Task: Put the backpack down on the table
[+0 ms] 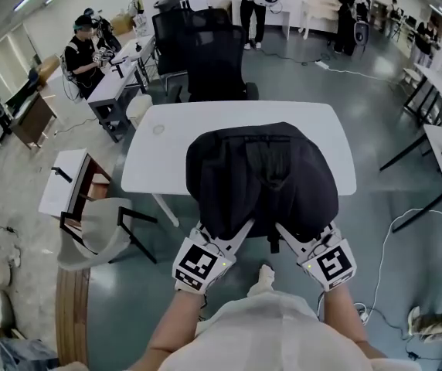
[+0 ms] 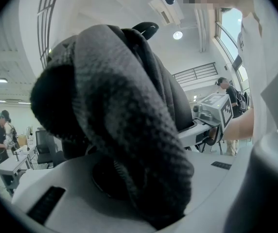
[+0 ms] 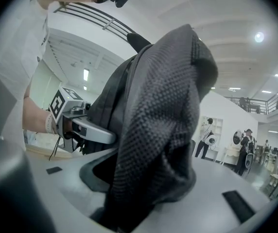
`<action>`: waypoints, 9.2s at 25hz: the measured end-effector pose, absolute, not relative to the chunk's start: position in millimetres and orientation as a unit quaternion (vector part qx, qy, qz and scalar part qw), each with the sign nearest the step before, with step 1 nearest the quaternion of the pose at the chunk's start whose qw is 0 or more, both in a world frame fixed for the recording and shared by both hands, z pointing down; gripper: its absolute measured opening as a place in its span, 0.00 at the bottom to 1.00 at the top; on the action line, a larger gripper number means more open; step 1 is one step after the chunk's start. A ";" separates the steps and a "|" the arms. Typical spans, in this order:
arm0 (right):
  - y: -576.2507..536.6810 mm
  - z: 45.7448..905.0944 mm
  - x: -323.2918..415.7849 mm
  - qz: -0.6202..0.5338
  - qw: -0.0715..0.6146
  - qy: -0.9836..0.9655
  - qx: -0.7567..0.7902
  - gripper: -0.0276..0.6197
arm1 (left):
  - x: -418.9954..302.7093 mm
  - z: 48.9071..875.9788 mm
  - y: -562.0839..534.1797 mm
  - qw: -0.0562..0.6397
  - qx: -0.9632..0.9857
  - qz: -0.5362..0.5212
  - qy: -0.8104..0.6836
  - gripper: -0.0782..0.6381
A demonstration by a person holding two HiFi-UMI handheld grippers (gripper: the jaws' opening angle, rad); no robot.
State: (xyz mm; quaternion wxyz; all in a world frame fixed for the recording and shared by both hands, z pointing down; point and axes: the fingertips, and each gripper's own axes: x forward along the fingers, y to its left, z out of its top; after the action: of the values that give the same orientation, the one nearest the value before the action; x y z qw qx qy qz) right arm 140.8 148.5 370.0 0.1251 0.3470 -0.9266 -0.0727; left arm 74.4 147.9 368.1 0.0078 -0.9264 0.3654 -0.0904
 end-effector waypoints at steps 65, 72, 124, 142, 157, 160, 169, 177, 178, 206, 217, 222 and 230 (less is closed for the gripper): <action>-290.4 355.0 8.5 -0.105 0.121 -0.907 0.390 0.36 | -56.8 351.4 -296.4 0.044 -0.942 -0.067 0.327 0.26; -328.2 401.2 18.8 -0.068 0.134 -0.907 0.394 0.36 | -46.6 399.2 -336.0 0.016 -0.944 -0.079 0.319 0.26; -430.4 627.1 41.4 0.097 0.173 -0.905 0.376 0.39 | -32.9 625.2 -438.4 -0.111 -0.916 -0.151 0.356 0.33; -427.1 633.0 41.0 0.090 0.181 -0.903 0.379 0.45 | -43.6 640.0 -436.2 -0.133 -0.898 -0.162 0.386 0.45; -418.6 626.1 68.0 0.104 0.173 -0.883 0.423 0.51 | -62.4 639.0 -419.6 -0.128 -0.882 -0.165 0.422 0.51; -413.5 619.3 75.2 0.106 0.172 -0.878 0.435 0.51 | -69.3 633.5 -416.2 -0.127 -0.879 -0.164 0.430 0.51; -399.2 603.9 94.8 0.104 0.150 -0.869 0.460 0.51 | -87.5 617.5 -401.4 -0.121 -0.873 -0.160 0.445 0.51; -382.4 581.8 102.2 0.104 0.139 -0.860 0.480 0.50 | -106.6 592.0 -384.7 -0.117 -0.869 -0.141 0.459 0.51; -380.4 578.6 103.9 0.104 0.136 -0.859 0.483 0.50 | -109.0 589.5 -382.7 -0.118 -0.868 -0.139 0.462 0.51; -325.1 496.7 96.8 0.069 0.074 -0.851 0.516 0.10 | -173.0 511.4 -329.2 -0.070 -0.851 -0.098 0.512 0.17; -316.9 474.4 91.2 0.053 0.068 -0.848 0.522 0.08 | -184.9 488.7 -320.4 -0.060 -0.849 -0.071 0.521 0.16; -311.7 469.5 92.2 0.053 0.067 -0.846 0.526 0.07 | -187.8 482.9 -318.5 -0.058 -0.848 -0.063 0.522 0.16; -307.9 451.6 93.5 0.035 0.064 -0.846 0.528 0.07 | -186.0 469.1 -316.8 -0.045 -0.849 -0.054 0.524 0.16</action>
State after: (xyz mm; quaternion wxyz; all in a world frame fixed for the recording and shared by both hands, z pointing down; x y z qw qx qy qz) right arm 93.5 -307.9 451.6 0.0643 0.5283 -0.8459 0.0353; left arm -186.0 -316.8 469.1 -0.0449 -0.8489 0.5239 -0.0543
